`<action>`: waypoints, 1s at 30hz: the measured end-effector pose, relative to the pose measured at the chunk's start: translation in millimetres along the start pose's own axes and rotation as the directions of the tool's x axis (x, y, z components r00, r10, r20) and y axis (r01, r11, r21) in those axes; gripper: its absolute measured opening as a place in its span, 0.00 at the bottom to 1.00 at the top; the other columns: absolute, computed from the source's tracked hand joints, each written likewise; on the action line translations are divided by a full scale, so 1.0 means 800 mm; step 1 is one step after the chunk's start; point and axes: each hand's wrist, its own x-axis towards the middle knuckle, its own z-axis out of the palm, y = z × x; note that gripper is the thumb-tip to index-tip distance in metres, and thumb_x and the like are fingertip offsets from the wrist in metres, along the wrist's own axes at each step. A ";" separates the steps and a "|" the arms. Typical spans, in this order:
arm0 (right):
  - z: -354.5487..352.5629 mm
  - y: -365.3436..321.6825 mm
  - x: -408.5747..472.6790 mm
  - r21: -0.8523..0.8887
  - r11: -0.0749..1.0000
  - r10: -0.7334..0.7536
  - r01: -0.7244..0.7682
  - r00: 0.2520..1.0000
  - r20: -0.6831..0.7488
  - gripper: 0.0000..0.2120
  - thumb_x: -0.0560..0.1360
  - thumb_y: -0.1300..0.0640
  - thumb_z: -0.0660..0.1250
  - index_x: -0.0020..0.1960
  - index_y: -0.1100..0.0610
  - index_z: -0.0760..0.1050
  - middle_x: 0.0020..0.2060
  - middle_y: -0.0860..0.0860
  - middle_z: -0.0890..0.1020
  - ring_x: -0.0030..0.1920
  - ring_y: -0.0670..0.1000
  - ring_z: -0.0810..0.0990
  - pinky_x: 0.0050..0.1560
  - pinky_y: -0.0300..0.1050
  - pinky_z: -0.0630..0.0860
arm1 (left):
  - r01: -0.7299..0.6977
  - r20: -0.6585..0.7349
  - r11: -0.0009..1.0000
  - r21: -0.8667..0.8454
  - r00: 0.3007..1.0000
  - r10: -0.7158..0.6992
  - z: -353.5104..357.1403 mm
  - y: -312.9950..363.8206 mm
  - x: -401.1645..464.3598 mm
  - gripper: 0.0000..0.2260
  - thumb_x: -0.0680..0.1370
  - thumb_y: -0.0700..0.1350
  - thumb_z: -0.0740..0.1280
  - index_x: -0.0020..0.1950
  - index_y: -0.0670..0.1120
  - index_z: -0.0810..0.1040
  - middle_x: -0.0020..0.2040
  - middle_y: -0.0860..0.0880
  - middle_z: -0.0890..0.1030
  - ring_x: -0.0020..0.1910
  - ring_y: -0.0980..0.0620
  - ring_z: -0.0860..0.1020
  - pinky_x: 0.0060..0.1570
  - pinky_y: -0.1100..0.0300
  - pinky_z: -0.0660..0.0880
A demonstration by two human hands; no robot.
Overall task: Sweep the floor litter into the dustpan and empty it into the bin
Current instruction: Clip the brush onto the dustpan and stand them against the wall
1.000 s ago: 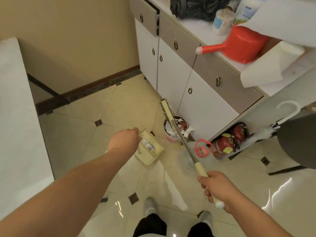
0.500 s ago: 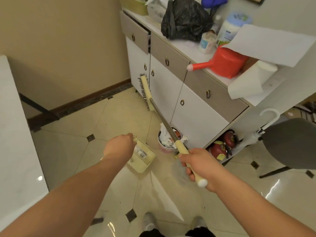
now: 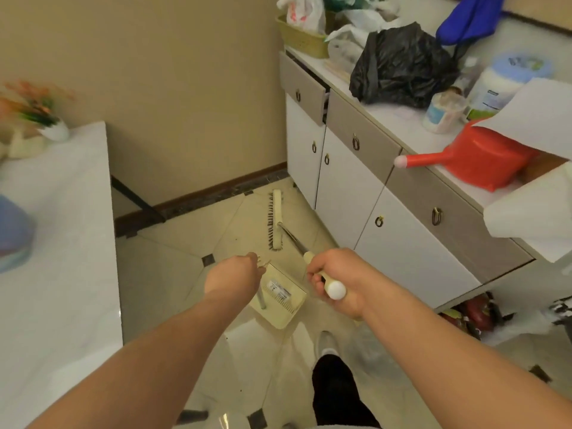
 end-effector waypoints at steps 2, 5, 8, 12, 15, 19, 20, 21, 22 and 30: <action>0.003 -0.022 0.023 -0.017 1.000 0.019 -0.018 0.999 0.051 0.07 0.74 0.71 0.61 0.49 0.62 0.70 0.33 0.55 0.73 0.22 0.47 0.71 0.21 0.36 0.72 | 0.030 0.007 0.999 0.018 1.000 -0.030 -0.012 0.003 0.021 0.14 0.84 0.58 0.58 0.55 0.48 0.74 0.41 0.49 0.79 0.40 0.46 0.79 0.39 0.53 0.80; 0.009 -0.066 0.056 -0.080 0.997 0.031 -0.020 0.990 0.135 0.06 0.75 0.69 0.62 0.48 0.61 0.71 0.30 0.55 0.74 0.24 0.48 0.74 0.21 0.37 0.74 | 0.072 0.020 0.997 0.017 0.997 -0.072 -0.035 0.010 0.059 0.15 0.82 0.60 0.60 0.55 0.50 0.75 0.41 0.50 0.79 0.40 0.47 0.80 0.42 0.50 0.82; 0.011 -0.127 0.079 -0.117 0.993 0.046 -0.017 0.966 0.255 0.02 0.78 0.65 0.65 0.48 0.60 0.72 0.29 0.55 0.75 0.24 0.48 0.76 0.21 0.37 0.75 | 0.108 0.031 0.993 0.056 0.993 -0.110 -0.068 0.028 0.101 0.14 0.82 0.59 0.61 0.57 0.51 0.76 0.42 0.51 0.78 0.41 0.48 0.80 0.43 0.50 0.82; 0.011 -0.200 0.107 -0.227 0.973 0.043 0.046 0.927 0.373 0.04 0.77 0.59 0.67 0.50 0.58 0.75 0.33 0.55 0.76 0.26 0.49 0.75 0.21 0.38 0.75 | 0.080 0.036 0.987 0.138 0.996 -0.086 -0.113 0.054 0.146 0.12 0.83 0.55 0.61 0.58 0.49 0.76 0.47 0.50 0.77 0.44 0.48 0.80 0.45 0.49 0.82; 0.020 -0.239 0.118 -0.272 0.959 0.037 0.077 0.919 0.392 0.04 0.77 0.58 0.66 0.46 0.58 0.76 0.31 0.54 0.75 0.27 0.48 0.73 0.22 0.36 0.74 | 0.085 0.032 0.978 0.192 0.995 -0.093 -0.138 0.066 0.177 0.10 0.82 0.53 0.62 0.58 0.49 0.77 0.50 0.50 0.77 0.46 0.46 0.80 0.45 0.49 0.82; 0.034 -0.273 0.128 -0.318 0.945 0.074 0.073 0.901 0.427 0.05 0.76 0.56 0.66 0.45 0.57 0.77 0.29 0.53 0.75 0.25 0.47 0.73 0.21 0.36 0.73 | 0.111 0.075 0.965 0.236 0.989 -0.132 -0.169 0.068 0.212 0.10 0.79 0.44 0.67 0.60 0.47 0.76 0.53 0.49 0.78 0.48 0.46 0.80 0.44 0.52 0.80; 0.039 -0.281 0.132 -0.328 0.942 0.080 0.072 0.900 0.428 0.05 0.76 0.55 0.66 0.45 0.57 0.77 0.29 0.52 0.75 0.25 0.47 0.73 0.21 0.36 0.73 | 0.108 0.075 0.965 0.241 0.989 -0.130 -0.175 0.067 0.221 0.10 0.79 0.42 0.67 0.60 0.47 0.76 0.52 0.49 0.77 0.50 0.46 0.81 0.45 0.52 0.80; 0.043 -0.289 0.135 -0.338 0.939 0.084 0.072 0.901 0.426 0.05 0.76 0.55 0.66 0.46 0.57 0.76 0.28 0.52 0.75 0.25 0.47 0.73 0.20 0.36 0.72 | 0.112 0.072 0.965 0.236 0.989 -0.133 -0.181 0.067 0.229 0.10 0.79 0.42 0.67 0.60 0.47 0.76 0.49 0.50 0.77 0.51 0.46 0.81 0.46 0.52 0.80; 0.050 -0.299 0.140 -0.344 0.936 0.090 0.068 0.902 0.423 0.06 0.76 0.55 0.66 0.46 0.58 0.76 0.28 0.52 0.75 0.24 0.46 0.73 0.20 0.35 0.72 | 0.124 0.065 0.965 0.232 0.988 -0.142 -0.186 0.065 0.239 0.09 0.79 0.42 0.66 0.60 0.47 0.76 0.44 0.51 0.74 0.51 0.46 0.81 0.47 0.52 0.80; 0.112 -0.355 0.180 -0.432 0.900 0.118 0.048 0.930 0.348 0.06 0.74 0.53 0.66 0.45 0.56 0.75 0.28 0.50 0.74 0.22 0.44 0.73 0.21 0.33 0.71 | 0.069 0.027 0.971 0.228 0.997 -0.078 -0.194 0.010 0.313 0.07 0.81 0.44 0.62 0.56 0.48 0.76 0.42 0.50 0.76 0.47 0.46 0.81 0.44 0.53 0.78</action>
